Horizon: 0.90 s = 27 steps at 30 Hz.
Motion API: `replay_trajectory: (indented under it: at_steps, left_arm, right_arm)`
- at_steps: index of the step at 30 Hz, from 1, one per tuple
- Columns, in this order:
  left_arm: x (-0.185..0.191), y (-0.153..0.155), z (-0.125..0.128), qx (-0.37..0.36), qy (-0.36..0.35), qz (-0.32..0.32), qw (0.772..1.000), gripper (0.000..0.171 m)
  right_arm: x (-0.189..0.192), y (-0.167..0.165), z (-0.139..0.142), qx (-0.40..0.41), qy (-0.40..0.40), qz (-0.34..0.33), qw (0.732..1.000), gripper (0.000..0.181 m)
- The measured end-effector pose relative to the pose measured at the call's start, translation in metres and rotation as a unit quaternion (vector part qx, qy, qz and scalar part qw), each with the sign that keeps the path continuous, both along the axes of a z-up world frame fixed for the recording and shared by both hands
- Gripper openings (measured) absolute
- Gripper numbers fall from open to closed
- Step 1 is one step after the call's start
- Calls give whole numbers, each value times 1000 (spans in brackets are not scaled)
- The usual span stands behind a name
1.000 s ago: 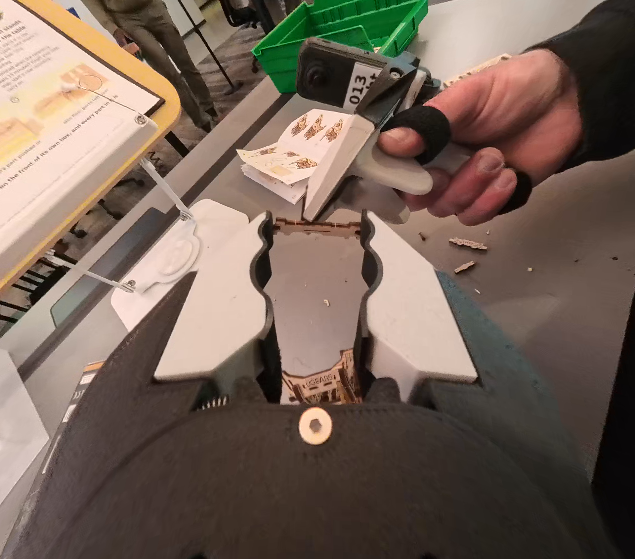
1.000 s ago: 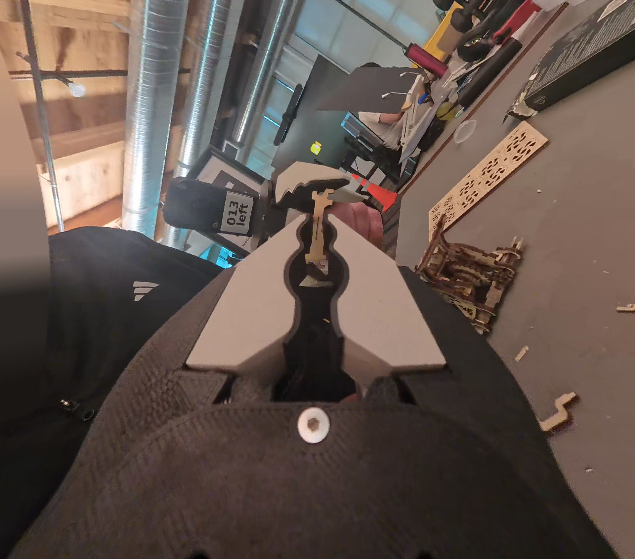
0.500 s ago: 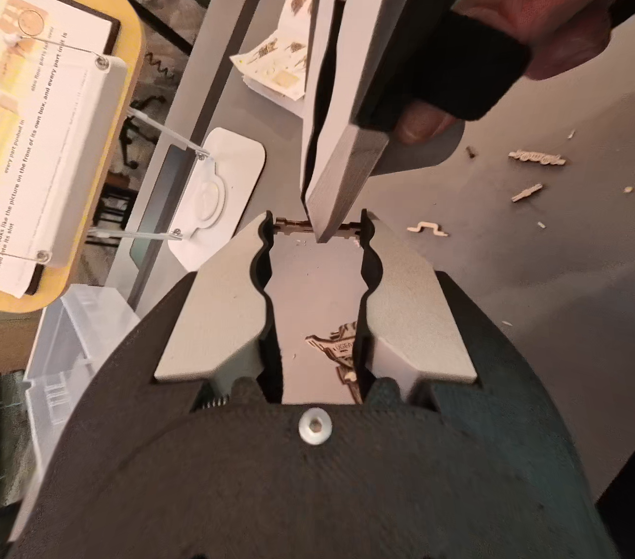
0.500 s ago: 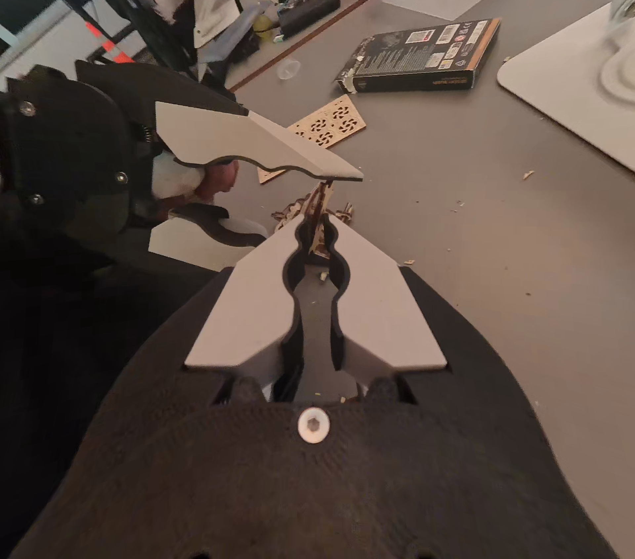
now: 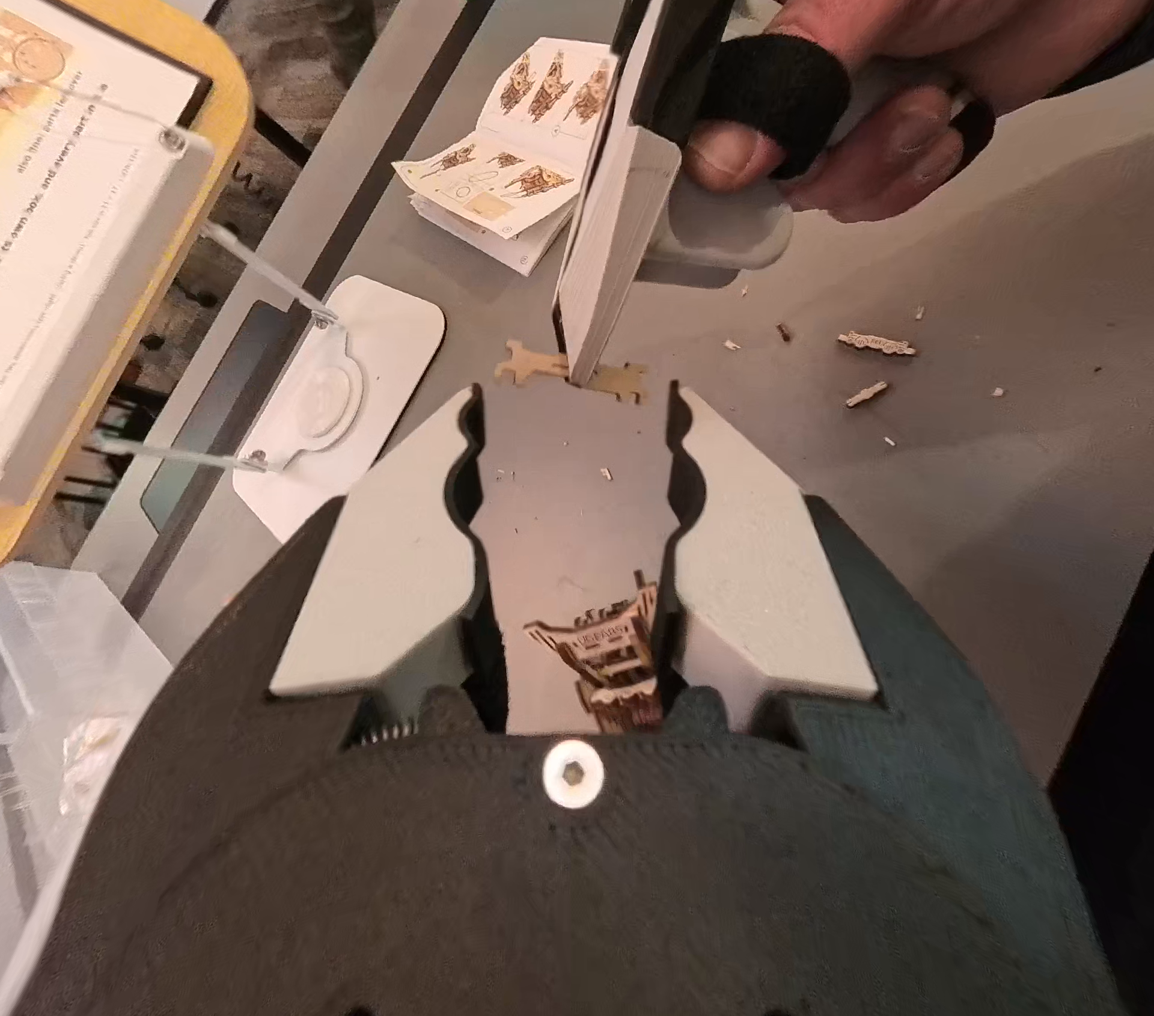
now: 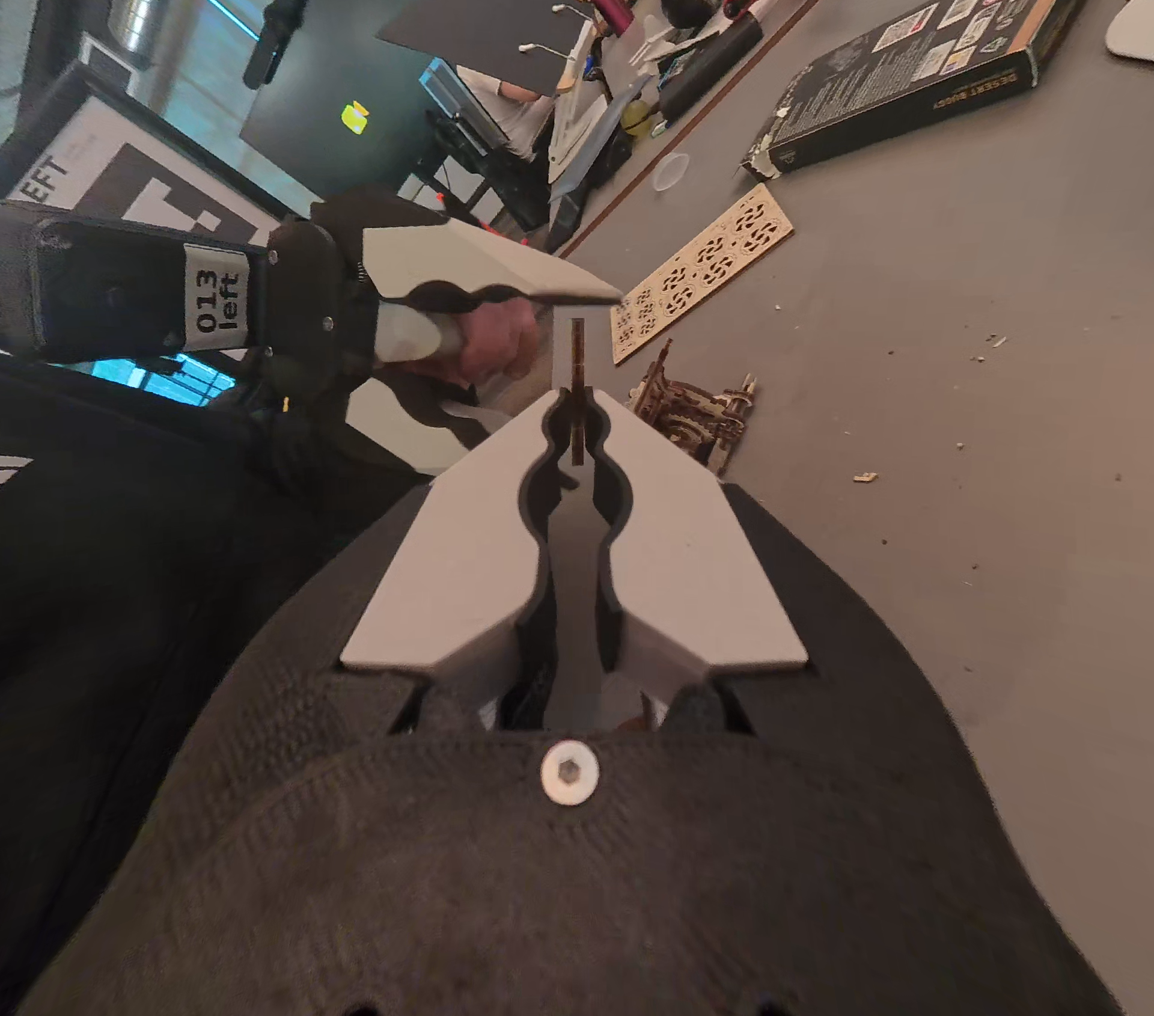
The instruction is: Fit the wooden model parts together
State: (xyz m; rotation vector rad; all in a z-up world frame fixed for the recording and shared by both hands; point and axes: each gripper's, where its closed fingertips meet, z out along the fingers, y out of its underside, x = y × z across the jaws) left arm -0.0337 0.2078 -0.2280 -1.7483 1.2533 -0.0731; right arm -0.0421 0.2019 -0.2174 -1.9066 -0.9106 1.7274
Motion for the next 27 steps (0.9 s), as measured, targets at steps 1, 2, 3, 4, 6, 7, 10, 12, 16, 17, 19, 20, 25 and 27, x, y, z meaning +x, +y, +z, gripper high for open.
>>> replay_trajectory:
  at_steps: [1, 2, 3, 4, 6, 7, 10, 12, 16, 17, 19, 20, 25, 27]
  left_arm:
    - [-6, -2, -1, -6, -6, 12, 1000, 65]
    - [-15, -4, -6, -18, -7, 28, 999, 74]
    - [-26, -8, -11, -32, -4, 42, 999, 78]
    - [-38, -11, -17, -41, -2, 57, 998, 79]
    - [-65, -16, -32, -65, 2, 91, 994, 82]
    - [-77, -19, -41, -82, 8, 108, 991, 82]
    - [-99, -24, -62, -112, 1, 133, 985, 77]
    - [-101, -26, -68, -139, -37, 133, 981, 76]
    - [-102, -32, -76, -175, -58, 131, 974, 79]
    - [-101, -34, -74, -175, -69, 128, 974, 79]
    - [-99, -36, -74, -183, -86, 123, 972, 80]
    - [-100, -36, -77, -189, -83, 122, 971, 80]
    - [-90, -37, -95, -223, -69, 104, 967, 73]
    - [-88, -37, -105, -234, -55, 103, 965, 60]
  right_arm:
    - [1, 3, -3, 4, -7, -3, 1000, 1]
    - [2, 5, -7, 8, -17, -6, 1000, 1]
    - [3, 7, -11, 10, -27, -5, 1000, 0]
    - [3, 8, -16, 11, -38, -4, 999, 1]
    - [2, 13, -27, 14, -57, -4, 998, 1]
    - [1, 15, -32, 10, -62, -3, 998, 1]
    - [-6, 17, -47, -6, -78, 8, 997, 1]
    - [-12, 16, -56, -11, -93, 15, 995, 1]
    - [-25, 12, -72, -22, -113, 32, 993, 1]
    - [-28, 11, -75, -25, -116, 35, 992, 1]
    - [-32, 9, -81, -31, -123, 44, 991, 1]
    - [-35, 7, -84, -35, -125, 49, 990, 1]
    - [-44, 4, -94, -57, -138, 68, 986, 1]
    - [-46, 3, -96, -68, -142, 77, 985, 1]
